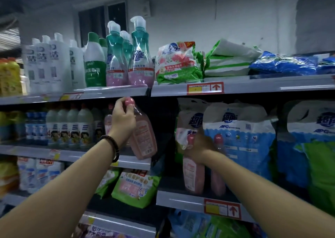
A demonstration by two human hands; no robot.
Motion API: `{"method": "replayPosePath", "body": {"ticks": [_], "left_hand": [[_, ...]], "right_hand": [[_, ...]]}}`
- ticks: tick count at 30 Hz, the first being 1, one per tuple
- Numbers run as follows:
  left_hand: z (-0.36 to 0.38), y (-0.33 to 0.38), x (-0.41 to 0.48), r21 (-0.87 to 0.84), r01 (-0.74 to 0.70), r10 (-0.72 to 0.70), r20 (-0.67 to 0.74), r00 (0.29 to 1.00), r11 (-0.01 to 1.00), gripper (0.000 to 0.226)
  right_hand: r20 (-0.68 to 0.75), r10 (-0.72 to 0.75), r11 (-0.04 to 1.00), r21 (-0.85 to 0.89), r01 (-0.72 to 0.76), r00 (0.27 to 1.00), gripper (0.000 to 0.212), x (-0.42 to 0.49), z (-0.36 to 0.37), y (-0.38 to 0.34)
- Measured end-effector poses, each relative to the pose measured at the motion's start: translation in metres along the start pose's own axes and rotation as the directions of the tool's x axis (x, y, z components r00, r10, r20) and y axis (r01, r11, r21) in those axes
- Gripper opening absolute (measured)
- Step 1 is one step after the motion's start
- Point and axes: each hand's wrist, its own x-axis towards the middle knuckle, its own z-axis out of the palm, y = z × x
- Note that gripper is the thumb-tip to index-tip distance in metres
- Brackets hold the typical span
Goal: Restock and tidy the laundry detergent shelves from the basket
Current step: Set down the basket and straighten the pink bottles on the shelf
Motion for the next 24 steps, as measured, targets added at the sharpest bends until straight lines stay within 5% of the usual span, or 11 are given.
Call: {"method": "replayPosePath", "body": {"ticks": [3,8,11,15,20,24], "left_hand": [[-0.012,-0.009,0.000,0.207,-0.183,0.182,0.024,0.983,0.961,0.028],[-0.037,-0.035,0.006,0.337,-0.323,0.375,-0.100,0.921,0.884,0.032],[-0.050,-0.039,0.022,0.321,-0.273,0.321,-0.107,0.941,0.907,0.038],[-0.065,-0.059,0.038,0.292,-0.213,0.233,-0.035,0.972,0.932,0.078],[-0.075,-0.088,0.053,0.356,-0.192,0.249,-0.122,0.961,0.915,0.071],[-0.082,-0.113,0.053,0.519,-0.104,0.150,-0.047,0.988,0.848,0.088]], "right_hand": [[-0.065,0.076,0.989,0.134,-0.066,0.995,0.093,-0.010,0.039,0.016],[-0.243,0.051,0.979,0.205,0.000,0.969,0.090,-0.028,0.082,0.037],[-0.291,0.029,0.963,0.264,0.051,0.956,0.089,-0.033,0.089,0.046],[-0.325,0.019,0.981,0.189,0.045,0.945,0.079,-0.026,0.094,0.054],[-0.293,-0.004,0.993,0.112,0.039,0.956,0.084,-0.024,0.096,0.042],[-0.293,-0.078,0.995,0.037,0.092,0.953,0.088,-0.021,0.101,0.042]]}}
